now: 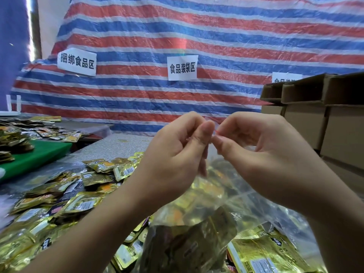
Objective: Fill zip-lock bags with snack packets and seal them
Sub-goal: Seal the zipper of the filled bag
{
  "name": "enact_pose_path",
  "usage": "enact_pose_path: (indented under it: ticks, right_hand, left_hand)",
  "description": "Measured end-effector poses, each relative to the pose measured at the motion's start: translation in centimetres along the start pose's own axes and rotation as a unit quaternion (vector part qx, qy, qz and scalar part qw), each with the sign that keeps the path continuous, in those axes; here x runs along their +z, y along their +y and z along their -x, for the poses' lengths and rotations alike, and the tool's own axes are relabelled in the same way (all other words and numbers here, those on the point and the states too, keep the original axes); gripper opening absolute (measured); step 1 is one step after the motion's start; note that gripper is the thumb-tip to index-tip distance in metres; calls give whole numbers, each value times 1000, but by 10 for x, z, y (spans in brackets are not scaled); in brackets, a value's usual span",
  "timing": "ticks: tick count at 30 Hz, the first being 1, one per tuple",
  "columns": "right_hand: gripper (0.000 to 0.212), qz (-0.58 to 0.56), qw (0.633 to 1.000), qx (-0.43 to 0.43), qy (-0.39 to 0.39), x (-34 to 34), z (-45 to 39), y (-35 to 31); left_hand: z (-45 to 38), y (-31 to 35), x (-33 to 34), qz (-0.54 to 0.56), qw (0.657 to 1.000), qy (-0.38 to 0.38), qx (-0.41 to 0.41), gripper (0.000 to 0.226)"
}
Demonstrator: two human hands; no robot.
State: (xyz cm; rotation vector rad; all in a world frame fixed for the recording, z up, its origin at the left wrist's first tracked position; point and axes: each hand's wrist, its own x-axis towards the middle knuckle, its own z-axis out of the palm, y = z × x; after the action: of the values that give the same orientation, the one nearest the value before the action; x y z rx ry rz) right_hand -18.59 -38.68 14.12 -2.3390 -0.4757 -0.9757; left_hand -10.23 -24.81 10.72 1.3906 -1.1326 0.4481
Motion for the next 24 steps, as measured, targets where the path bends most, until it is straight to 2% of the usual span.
enact_pose_path:
  ticks: [7, 15, 20, 24]
  right_hand:
    - [18, -33, 999, 24, -2, 0, -1, 1]
    - [14, -55, 997, 52, -19, -2, -2, 4]
    - [16, -31, 999, 33, -15, -3, -1, 3]
    - [15, -15, 1000, 22, -16, -3, -1, 5]
  left_hand:
    - [-1, 0, -4, 6, 1000, -14, -10, 17]
    - [-1, 2, -6, -16, 1000, -6, -9, 16]
    - [1, 4, -6, -60, 998, 0, 9, 19]
    - [0, 2, -6, -31, 999, 7, -11, 21]
